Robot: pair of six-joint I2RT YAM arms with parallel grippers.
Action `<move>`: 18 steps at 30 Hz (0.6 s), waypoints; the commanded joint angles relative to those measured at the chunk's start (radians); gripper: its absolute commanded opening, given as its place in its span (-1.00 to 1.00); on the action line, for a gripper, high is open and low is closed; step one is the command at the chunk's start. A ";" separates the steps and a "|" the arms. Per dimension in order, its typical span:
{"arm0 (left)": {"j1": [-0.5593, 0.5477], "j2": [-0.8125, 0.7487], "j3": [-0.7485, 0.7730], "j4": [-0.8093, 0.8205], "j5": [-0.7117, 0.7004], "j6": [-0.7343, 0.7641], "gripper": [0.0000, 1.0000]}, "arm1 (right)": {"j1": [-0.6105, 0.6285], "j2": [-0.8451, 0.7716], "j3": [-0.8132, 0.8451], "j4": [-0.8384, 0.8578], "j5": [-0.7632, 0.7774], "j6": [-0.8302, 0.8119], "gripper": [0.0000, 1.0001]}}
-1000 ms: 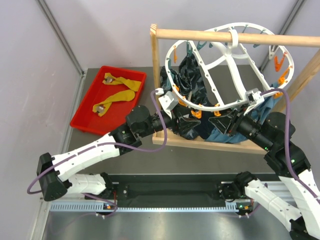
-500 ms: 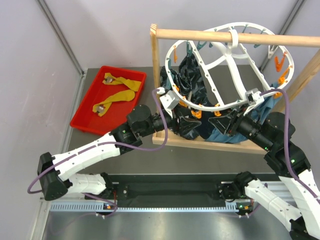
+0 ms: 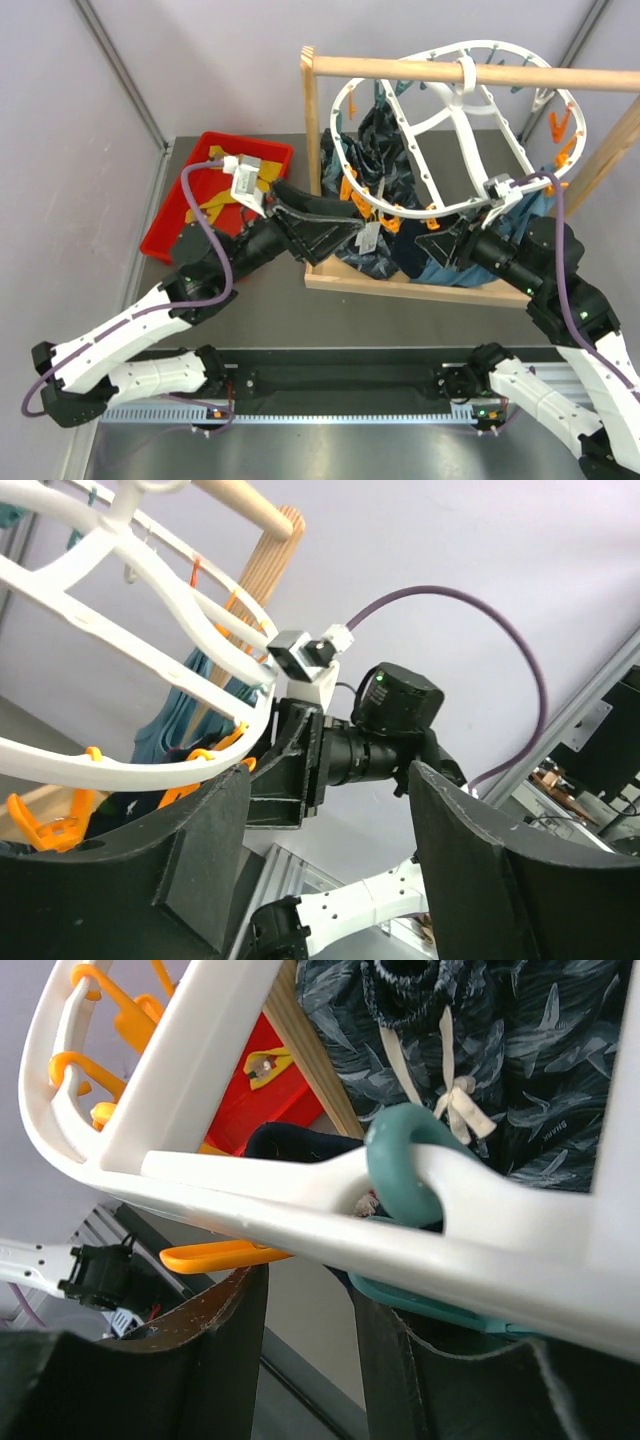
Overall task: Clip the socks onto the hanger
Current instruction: Open the clamp at the hanger.
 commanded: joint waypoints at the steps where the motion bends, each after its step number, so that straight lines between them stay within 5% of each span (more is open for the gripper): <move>1: -0.001 -0.011 -0.005 -0.045 -0.014 0.029 0.36 | 0.010 0.006 0.014 0.029 0.004 0.011 -0.22; 18: -0.070 0.243 -0.025 -0.037 -0.120 0.304 0.31 | 0.010 0.000 0.052 0.023 0.015 0.046 -0.16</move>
